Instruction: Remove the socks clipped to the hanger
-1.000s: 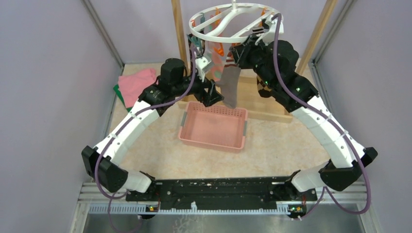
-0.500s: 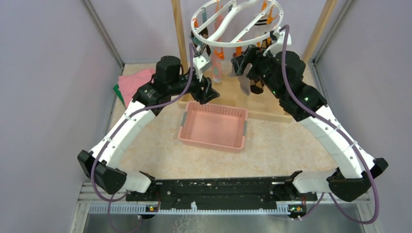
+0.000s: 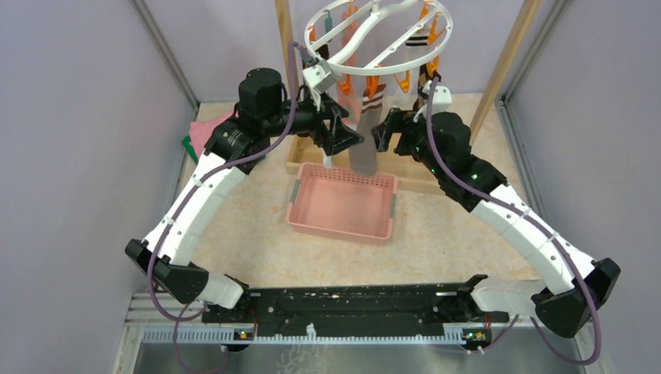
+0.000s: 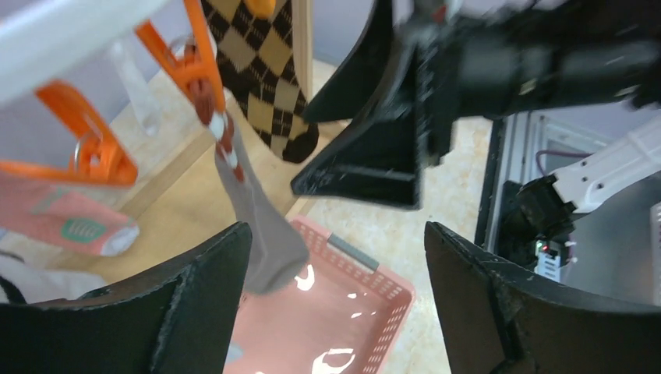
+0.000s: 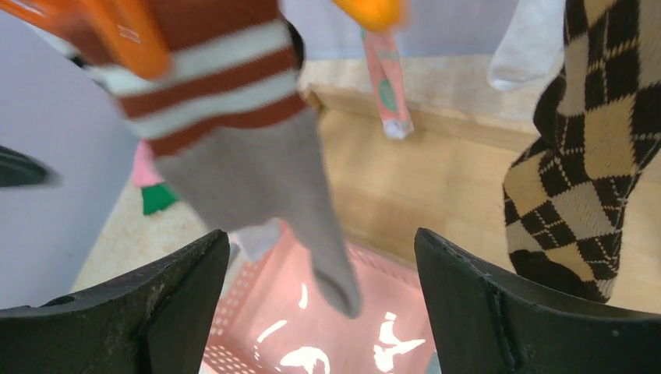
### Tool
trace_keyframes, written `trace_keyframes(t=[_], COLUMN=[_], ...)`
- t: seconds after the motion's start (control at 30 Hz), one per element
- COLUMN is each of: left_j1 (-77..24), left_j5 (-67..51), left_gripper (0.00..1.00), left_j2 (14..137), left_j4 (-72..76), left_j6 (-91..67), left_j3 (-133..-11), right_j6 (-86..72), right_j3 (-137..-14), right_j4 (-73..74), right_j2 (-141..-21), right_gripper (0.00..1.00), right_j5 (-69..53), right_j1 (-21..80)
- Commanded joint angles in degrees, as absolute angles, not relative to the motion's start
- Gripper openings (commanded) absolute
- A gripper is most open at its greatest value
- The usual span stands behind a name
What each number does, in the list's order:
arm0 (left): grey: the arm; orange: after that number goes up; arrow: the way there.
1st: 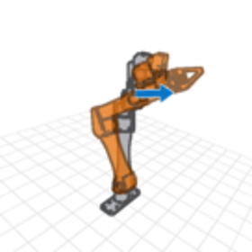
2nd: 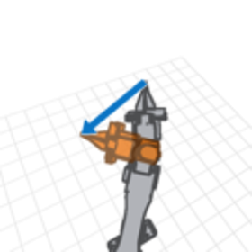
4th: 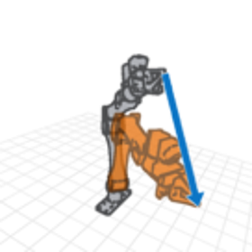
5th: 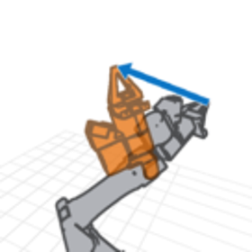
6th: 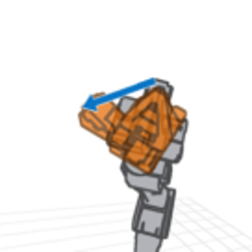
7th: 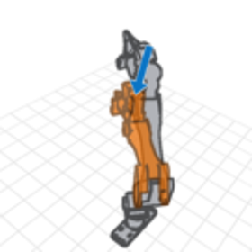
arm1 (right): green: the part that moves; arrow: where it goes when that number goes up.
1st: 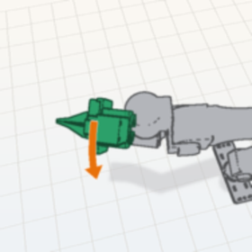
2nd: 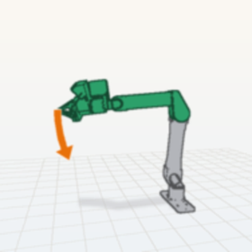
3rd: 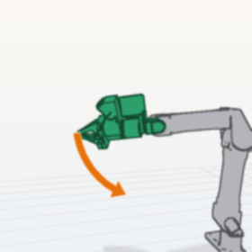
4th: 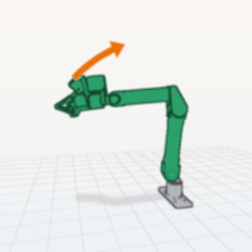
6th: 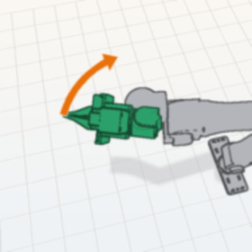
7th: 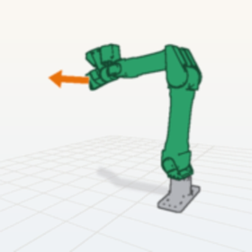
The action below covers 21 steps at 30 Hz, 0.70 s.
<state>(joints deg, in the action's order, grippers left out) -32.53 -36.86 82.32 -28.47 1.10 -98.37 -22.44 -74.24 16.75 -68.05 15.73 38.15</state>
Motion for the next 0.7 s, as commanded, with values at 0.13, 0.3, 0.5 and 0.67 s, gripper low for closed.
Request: trace_keyframes(t=[0.13, 0.3, 0.5, 0.67], left_j1=[-32.3, -32.2, -31.5, -30.8], left_j5=[-42.5, -44.0, -43.5, -40.3], left_gripper=[0.9, 0.91, 0.92, 0.92], left_j2=[83.4, 84.8, 87.8, 86.6], left_j4=[-20.3, -15.6, -16.1, -14.5], left_j6=[-8.8, -12.4, -15.7, -14.1], left_j3=[-101.4, -102.3, -105.6, -104.5], right_j6=[-17.9, -14.5, -13.9, -14.8], right_j3=[-65.8, -66.0, -66.7, -63.7], right_j4=[-0.9, -7.0, -7.8, -9.0], right_j2=[-68.2, -72.4, -73.2, -69.7], right_gripper=[0.89, 0.87, 0.46, 0.16], right_j5=[-8.1, -17.4, -17.7, -15.9], right_j1=[31.3, 31.2, 31.1, 31.1])
